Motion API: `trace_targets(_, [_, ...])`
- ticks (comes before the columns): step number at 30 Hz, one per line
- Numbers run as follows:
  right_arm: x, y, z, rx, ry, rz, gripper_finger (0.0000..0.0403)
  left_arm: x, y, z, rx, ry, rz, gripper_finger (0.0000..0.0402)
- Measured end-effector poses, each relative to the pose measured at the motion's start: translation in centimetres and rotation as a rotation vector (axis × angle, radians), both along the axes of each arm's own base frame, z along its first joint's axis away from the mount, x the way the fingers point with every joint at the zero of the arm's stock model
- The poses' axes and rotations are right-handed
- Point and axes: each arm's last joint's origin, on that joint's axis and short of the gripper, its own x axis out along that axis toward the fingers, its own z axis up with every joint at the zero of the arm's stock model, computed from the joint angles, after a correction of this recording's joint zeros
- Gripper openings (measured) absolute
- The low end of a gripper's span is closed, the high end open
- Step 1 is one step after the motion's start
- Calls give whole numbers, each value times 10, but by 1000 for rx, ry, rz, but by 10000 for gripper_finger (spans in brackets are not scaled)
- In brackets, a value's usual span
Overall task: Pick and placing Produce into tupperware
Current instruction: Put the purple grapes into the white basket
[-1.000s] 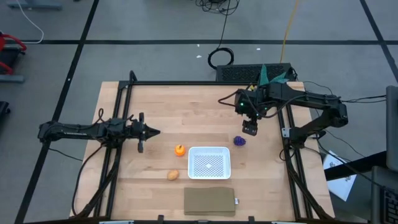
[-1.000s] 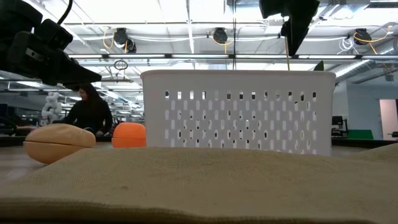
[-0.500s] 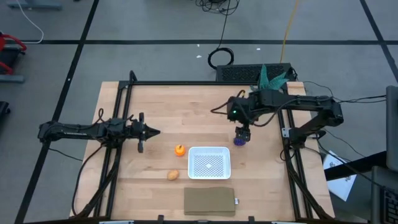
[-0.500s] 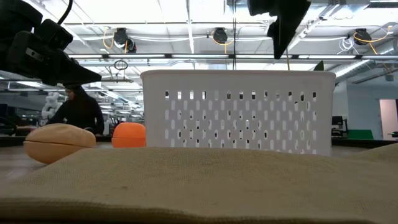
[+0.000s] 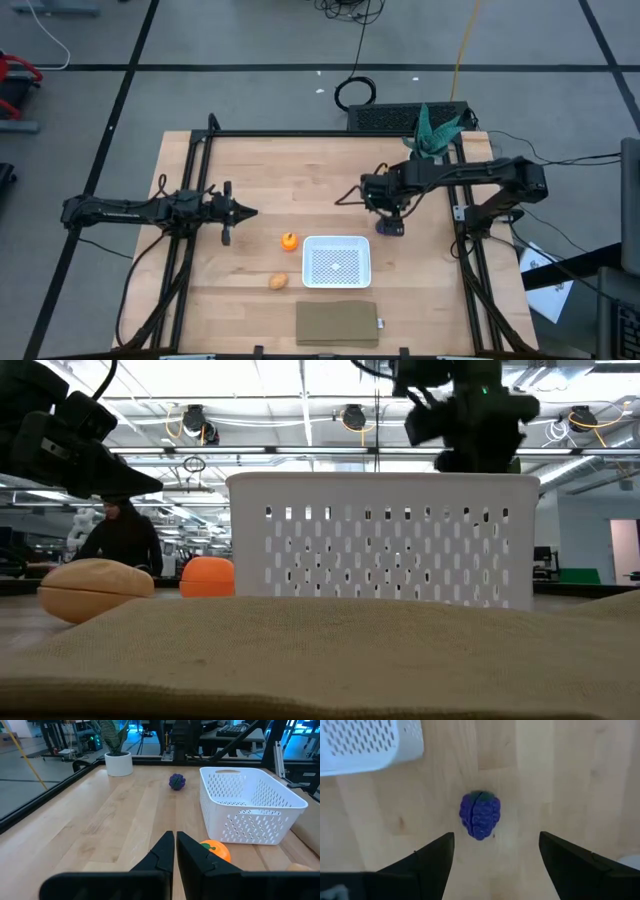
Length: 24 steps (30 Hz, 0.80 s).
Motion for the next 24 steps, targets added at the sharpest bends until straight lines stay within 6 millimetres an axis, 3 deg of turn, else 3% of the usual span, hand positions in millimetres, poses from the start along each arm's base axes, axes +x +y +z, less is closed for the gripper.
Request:
trace_targets(5, [-9,-3,-24,-11,-55,30,283,0,0,0,0,0,0,24])
trace_targets(13, [-29,-8,-45,-20,-133,-3,283,0,1,0,4,0,19,24])
trace_targets(24, [-34,-8,-57,-13,-215,-52,283,0,1,0,0,-1,21,24])
